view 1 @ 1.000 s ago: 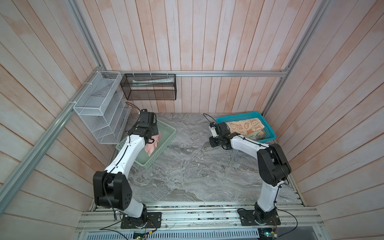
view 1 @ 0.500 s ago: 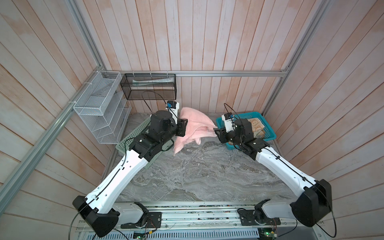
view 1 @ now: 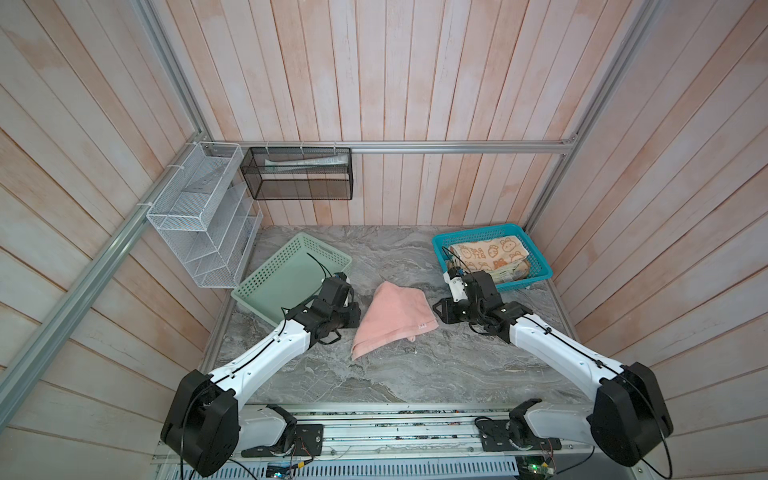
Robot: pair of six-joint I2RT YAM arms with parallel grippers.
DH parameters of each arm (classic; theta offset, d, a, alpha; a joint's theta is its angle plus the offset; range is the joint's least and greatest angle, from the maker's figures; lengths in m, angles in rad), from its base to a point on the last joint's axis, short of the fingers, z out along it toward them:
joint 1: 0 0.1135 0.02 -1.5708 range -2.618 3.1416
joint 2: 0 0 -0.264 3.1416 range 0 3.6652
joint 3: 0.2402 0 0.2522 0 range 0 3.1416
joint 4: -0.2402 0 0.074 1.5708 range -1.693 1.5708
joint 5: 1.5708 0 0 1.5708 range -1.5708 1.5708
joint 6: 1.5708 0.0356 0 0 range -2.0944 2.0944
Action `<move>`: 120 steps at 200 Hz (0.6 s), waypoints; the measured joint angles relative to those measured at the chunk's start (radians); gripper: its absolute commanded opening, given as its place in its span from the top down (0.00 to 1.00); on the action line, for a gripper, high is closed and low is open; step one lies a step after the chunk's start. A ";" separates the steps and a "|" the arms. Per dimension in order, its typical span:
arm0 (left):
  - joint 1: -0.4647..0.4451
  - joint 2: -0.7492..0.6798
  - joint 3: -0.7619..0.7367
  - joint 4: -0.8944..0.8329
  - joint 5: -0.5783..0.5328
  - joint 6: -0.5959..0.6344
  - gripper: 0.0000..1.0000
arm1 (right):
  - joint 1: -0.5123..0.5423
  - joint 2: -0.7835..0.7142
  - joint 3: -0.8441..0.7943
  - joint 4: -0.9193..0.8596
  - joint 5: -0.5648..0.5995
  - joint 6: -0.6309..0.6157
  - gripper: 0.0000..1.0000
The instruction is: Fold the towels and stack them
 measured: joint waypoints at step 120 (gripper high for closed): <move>-0.066 -0.058 -0.280 0.200 0.030 -0.094 0.47 | 0.007 0.328 0.072 0.024 -0.004 0.062 0.48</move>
